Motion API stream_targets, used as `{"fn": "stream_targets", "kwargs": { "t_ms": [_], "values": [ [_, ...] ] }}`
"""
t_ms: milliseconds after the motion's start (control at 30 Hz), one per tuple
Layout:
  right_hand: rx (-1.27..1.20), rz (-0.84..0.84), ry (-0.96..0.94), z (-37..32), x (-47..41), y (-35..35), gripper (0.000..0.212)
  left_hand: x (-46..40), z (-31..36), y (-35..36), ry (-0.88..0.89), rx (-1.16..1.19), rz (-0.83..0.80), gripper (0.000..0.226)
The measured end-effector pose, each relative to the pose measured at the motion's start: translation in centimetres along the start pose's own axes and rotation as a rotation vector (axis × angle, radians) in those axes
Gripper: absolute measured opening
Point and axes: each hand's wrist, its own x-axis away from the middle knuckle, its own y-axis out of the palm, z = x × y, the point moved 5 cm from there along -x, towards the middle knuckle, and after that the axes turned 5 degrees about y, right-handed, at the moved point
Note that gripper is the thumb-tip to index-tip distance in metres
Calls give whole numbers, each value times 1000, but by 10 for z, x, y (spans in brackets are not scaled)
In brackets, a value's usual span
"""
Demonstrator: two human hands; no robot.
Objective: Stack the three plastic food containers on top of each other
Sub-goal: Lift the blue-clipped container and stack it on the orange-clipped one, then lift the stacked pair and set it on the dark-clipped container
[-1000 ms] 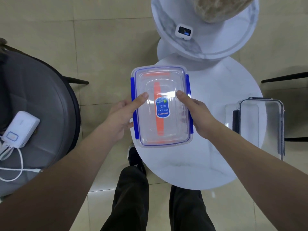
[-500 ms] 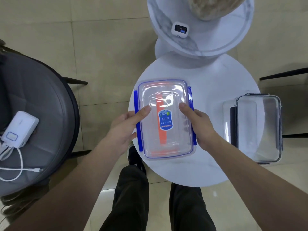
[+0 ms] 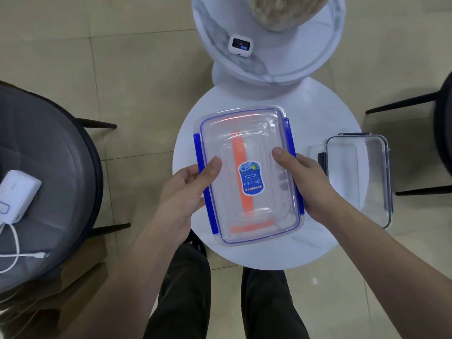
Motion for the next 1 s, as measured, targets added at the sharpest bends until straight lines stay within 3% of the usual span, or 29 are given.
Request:
{"fn": "stream_targets", "kwargs": {
  "t_ms": [200, 400, 567, 767, 1000],
  "values": [
    [-13, 23, -32, -19, 30, -34, 64, 27, 15, 27, 70, -73, -109, 86],
    [-94, -20, -71, -22, 56, -67, 31, 44, 16, 48, 98, -129, -164, 74],
    [-103, 7, -80, -24, 64, -99, 41, 53, 18, 80, 111, -148, -192, 80],
    [-140, 39, -100, -27, 70, -147, 49, 58, 16, 126, 130, -157, -247, 64],
    [-161, 77, -82, -19, 72, -207, 40, 55, -3, 185, 108, -167, -348, 76]
  ]
}}
